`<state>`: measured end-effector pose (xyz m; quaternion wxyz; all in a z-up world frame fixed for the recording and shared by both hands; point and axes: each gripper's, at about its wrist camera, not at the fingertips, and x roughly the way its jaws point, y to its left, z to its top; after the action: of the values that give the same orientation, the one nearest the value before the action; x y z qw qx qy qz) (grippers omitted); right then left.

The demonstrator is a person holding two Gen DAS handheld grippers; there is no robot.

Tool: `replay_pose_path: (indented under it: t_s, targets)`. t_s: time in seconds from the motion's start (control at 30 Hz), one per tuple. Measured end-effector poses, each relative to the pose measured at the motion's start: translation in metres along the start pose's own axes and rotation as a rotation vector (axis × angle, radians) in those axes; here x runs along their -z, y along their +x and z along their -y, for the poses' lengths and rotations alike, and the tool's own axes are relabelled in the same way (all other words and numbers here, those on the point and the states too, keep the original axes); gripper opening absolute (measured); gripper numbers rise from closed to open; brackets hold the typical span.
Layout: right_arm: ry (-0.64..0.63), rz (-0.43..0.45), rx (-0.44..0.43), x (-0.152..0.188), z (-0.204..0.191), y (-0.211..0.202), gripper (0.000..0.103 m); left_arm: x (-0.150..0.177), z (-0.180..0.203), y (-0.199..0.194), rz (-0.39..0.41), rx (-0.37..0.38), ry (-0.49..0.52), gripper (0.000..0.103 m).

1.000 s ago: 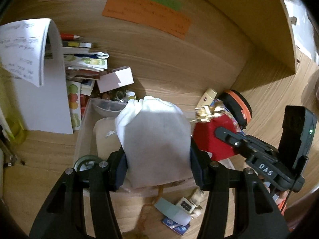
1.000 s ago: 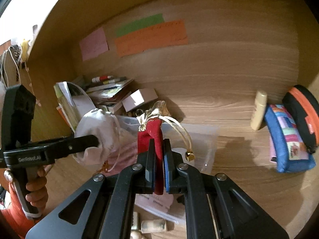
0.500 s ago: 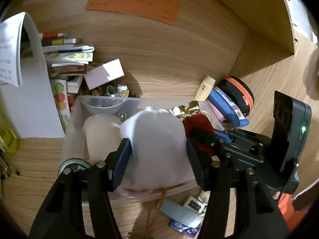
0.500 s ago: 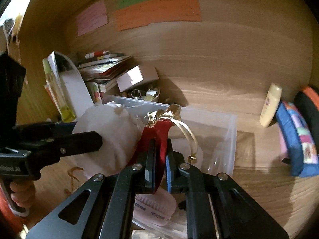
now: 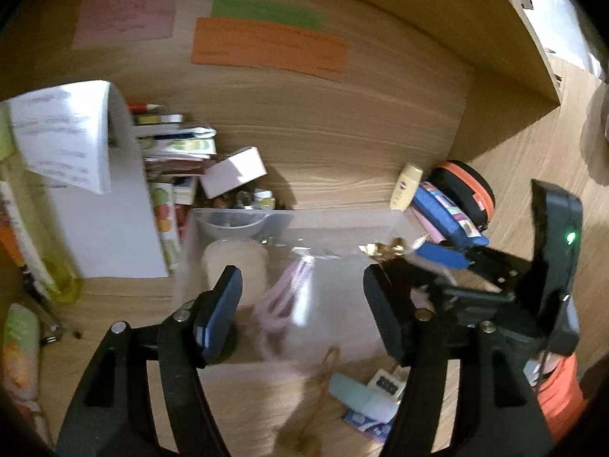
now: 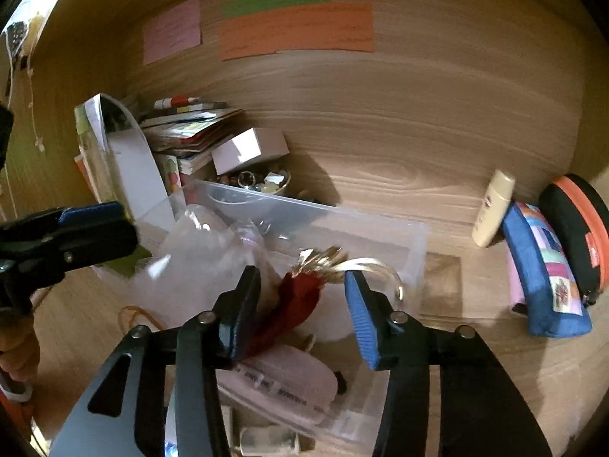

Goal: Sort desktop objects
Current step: 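Lower both items into the box and open both tools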

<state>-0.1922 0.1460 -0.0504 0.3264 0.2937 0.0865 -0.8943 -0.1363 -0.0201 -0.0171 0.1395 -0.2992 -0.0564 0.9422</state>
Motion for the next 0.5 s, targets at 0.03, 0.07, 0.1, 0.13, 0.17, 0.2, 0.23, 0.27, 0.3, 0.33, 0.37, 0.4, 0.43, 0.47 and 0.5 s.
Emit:
replay_pose_path:
  t_s: [0.03, 0.07, 0.1, 0.13, 0.17, 0.2, 0.23, 0.27, 0.3, 0.33, 0.37, 0.4, 0.43, 0.47, 0.5]
  targets:
    - [0.004, 0.007, 0.003, -0.001, 0.001, -0.004, 0.046, 0.001, -0.001, -0.003, 0.002, -0.009, -0.001, 0.07]
    - [0.007, 0.019, 0.009, -0.001, 0.002, -0.01, 0.051, 0.002, -0.003, -0.009, 0.001, -0.017, -0.002, 0.071]
    - [0.011, 0.027, 0.014, -0.001, 0.002, -0.015, 0.053, 0.004, -0.004, -0.013, 0.001, -0.023, -0.002, 0.073]
    - [0.012, 0.035, 0.018, -0.001, 0.002, -0.02, 0.057, 0.005, -0.005, -0.016, 0.001, -0.028, -0.001, 0.073]
    - [0.01, 0.046, 0.024, 0.0, 0.001, -0.026, 0.059, 0.008, -0.006, -0.022, 0.001, -0.031, 0.003, 0.073]
    - [0.005, 0.059, 0.027, 0.001, 0.0, -0.033, 0.06, 0.01, -0.005, -0.025, 0.001, -0.033, 0.006, 0.073]
    - [-0.001, 0.066, 0.028, 0.002, 0.0, -0.038, 0.062, 0.013, -0.006, -0.03, 0.002, -0.034, 0.009, 0.075]
    - [-0.009, 0.074, 0.032, 0.003, -0.002, -0.043, 0.064, 0.016, -0.006, -0.035, 0.003, -0.034, 0.011, 0.075]
    - [-0.015, 0.082, 0.038, 0.005, -0.003, -0.049, 0.066, 0.019, -0.007, -0.037, 0.001, -0.033, 0.012, 0.077]
    - [-0.019, 0.087, 0.041, 0.007, -0.004, -0.052, 0.068, 0.024, -0.007, -0.039, -0.006, -0.034, 0.016, 0.078]
    - [-0.024, 0.09, 0.044, 0.009, -0.005, -0.056, 0.069, 0.029, -0.007, -0.041, -0.015, -0.038, 0.021, 0.078]
    - [-0.03, 0.092, 0.045, 0.012, -0.006, -0.061, 0.069, 0.034, -0.006, -0.041, -0.026, -0.042, 0.027, 0.079]
    - [-0.036, 0.092, 0.044, 0.015, -0.007, -0.065, 0.069, 0.038, -0.006, -0.041, -0.036, -0.045, 0.031, 0.079]
    - [-0.044, 0.093, 0.048, 0.019, -0.008, -0.069, 0.069, 0.043, -0.006, -0.04, -0.052, -0.05, 0.036, 0.079]
    - [-0.05, 0.094, 0.054, 0.023, -0.009, -0.073, 0.069, 0.048, -0.006, -0.039, -0.068, -0.055, 0.042, 0.079]
